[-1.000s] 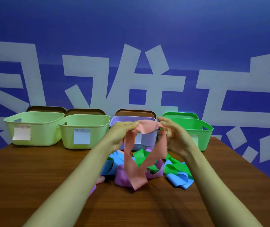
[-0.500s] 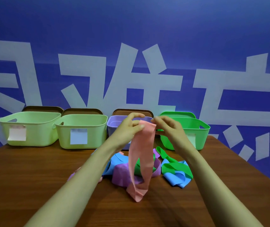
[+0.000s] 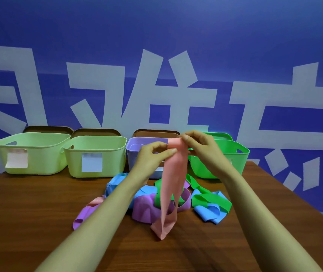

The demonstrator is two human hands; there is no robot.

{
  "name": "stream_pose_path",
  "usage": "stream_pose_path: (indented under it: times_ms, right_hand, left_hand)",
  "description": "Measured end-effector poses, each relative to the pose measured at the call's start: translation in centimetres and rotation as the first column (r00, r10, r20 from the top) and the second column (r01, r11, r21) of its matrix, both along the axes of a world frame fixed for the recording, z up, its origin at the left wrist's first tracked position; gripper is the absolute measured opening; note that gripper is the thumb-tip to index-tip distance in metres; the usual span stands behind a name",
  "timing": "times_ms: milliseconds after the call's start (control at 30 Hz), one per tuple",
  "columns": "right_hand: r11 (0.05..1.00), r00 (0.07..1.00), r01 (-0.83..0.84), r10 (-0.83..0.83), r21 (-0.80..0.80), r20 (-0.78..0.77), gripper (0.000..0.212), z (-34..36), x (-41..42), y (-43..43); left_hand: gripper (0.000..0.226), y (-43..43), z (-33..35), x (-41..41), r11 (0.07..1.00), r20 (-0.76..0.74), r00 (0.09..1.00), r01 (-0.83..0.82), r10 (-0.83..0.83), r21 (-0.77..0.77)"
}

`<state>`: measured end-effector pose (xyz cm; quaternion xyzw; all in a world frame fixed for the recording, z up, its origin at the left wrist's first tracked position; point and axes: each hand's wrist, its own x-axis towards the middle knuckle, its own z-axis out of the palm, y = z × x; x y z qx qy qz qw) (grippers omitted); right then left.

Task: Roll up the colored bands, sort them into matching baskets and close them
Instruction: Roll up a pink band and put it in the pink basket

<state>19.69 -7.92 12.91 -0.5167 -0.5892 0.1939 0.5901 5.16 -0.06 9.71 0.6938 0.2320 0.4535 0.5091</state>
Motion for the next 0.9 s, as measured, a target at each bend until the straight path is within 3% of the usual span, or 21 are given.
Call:
stream_pose_path:
  times_ms: [67, 167, 267, 400, 533, 667, 733, 800, 833, 900]
  right_hand:
    - [1.0, 1.0, -0.023, 0.023, -0.011, 0.02, 0.009, 0.2, 0.2, 0.1]
    - [1.0, 1.0, 0.021, -0.021, 0.023, 0.022, 0.007, 0.5, 0.3, 0.5]
    - [0.996, 0.992, 0.071, -0.064, 0.062, -0.111, 0.011, 1.3, 0.4, 1.0]
    - [0.981, 0.955, 0.185, -0.164, 0.062, -0.248, 0.007, 2.3, 1.1, 1.7]
    - [0.951, 0.902, 0.306, -0.277, 0.036, -0.33, 0.007, 2.0, 1.8, 2.5]
    - [0.946, 0.869, 0.322, -0.276, 0.045, -0.411, 0.009, 2.0, 2.4, 2.6]
    - [0.943, 0.853, 0.33, -0.281, 0.038, -0.439, 0.008, 2.0, 2.9, 2.7]
    - [0.939, 0.84, 0.343, -0.296, 0.022, -0.455, 0.008, 2.1, 3.6, 2.9]
    - [0.937, 0.832, 0.349, -0.305, 0.01, -0.463, 0.008, 2.0, 4.0, 2.9]
    - [0.931, 0.816, 0.364, -0.327, -0.016, -0.476, 0.01, 1.8, 4.8, 3.1]
  left_hand:
    - [0.008, 0.1, 0.3, 0.1, 1.0, 0.06, 0.998, -0.025, 0.025, -0.001]
    - [0.021, 0.1, 0.4, 0.5, 1.0, 0.079, 0.997, 0.006, -0.005, -0.013]
    - [0.033, 0.9, -2.5, 1.0, 0.999, -0.203, 0.979, 0.012, -0.005, 0.034]
    - [0.009, 2.5, -8.2, 1.0, 0.983, -0.473, 0.862, -0.152, 0.182, 0.102]
    - [0.027, 3.8, -10.4, 0.5, 0.922, -0.526, 0.758, -0.3, 0.386, 0.244]
    - [0.022, 4.6, -10.5, 0.2, 0.923, -0.558, 0.756, -0.381, 0.342, 0.05]
    - [0.01, 4.6, -10.4, 0.0, 0.921, -0.437, 0.875, -0.327, 0.21, -0.213]
    - [0.009, 4.4, -9.7, -0.4, 0.816, -0.107, 0.993, -0.104, 0.052, -0.569]
    - [0.014, 4.4, -9.3, -0.6, 0.748, 0.063, 0.998, 0.024, 0.023, -0.663]
    - [0.02, 4.7, -8.5, -1.3, 0.672, 0.29, 0.957, 0.223, -0.013, -0.706]
